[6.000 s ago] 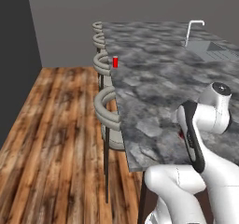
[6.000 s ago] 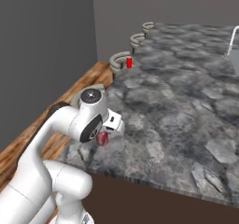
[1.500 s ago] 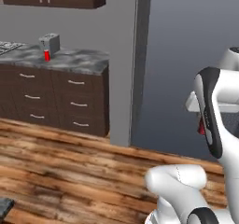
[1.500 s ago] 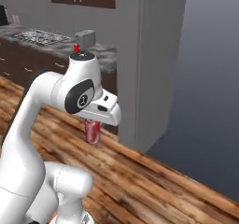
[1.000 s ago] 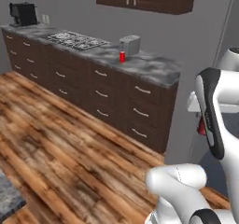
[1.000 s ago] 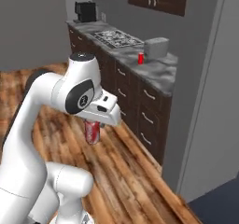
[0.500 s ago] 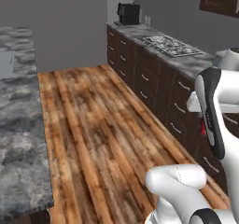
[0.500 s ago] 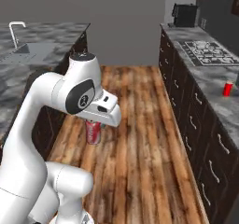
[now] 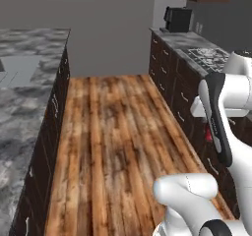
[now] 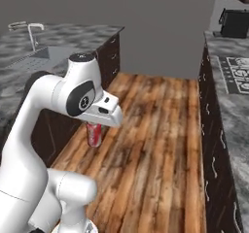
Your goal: Four empty soda cans are scattered around the kitchen. Gather all the cans and cluster them next to the stove for recycling.
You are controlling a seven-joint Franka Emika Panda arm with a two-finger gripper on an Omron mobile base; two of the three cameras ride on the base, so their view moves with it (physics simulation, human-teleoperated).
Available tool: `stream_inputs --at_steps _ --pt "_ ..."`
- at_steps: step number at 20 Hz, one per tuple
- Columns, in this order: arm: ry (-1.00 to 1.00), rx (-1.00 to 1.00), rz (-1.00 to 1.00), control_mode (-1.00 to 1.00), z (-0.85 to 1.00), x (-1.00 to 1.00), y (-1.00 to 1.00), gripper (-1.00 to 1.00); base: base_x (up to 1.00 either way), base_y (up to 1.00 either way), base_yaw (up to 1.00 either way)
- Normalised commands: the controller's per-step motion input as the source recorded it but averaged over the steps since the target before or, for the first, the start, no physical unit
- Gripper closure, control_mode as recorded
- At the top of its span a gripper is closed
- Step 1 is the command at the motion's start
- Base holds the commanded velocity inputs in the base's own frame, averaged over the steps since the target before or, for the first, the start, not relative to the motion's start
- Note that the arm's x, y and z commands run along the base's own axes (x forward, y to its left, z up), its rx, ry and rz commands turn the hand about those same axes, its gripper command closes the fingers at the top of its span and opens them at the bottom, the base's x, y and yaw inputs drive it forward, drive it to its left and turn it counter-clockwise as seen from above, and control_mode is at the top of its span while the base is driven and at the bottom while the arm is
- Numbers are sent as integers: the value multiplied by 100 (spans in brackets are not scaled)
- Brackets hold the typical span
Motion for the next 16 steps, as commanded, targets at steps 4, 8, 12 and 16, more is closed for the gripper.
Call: stream_inputs --at_steps 4,8,12,16 --pt "0 0 0 100 0 0 0 100 91 -97 5" --pt "0 0 0 100 0 0 0 100 100 -46 3" --pt "0 0 0 100 0 0 0 100 98 23 -1" --pt "0 0 0 100 0 0 0 100 99 32 -8"
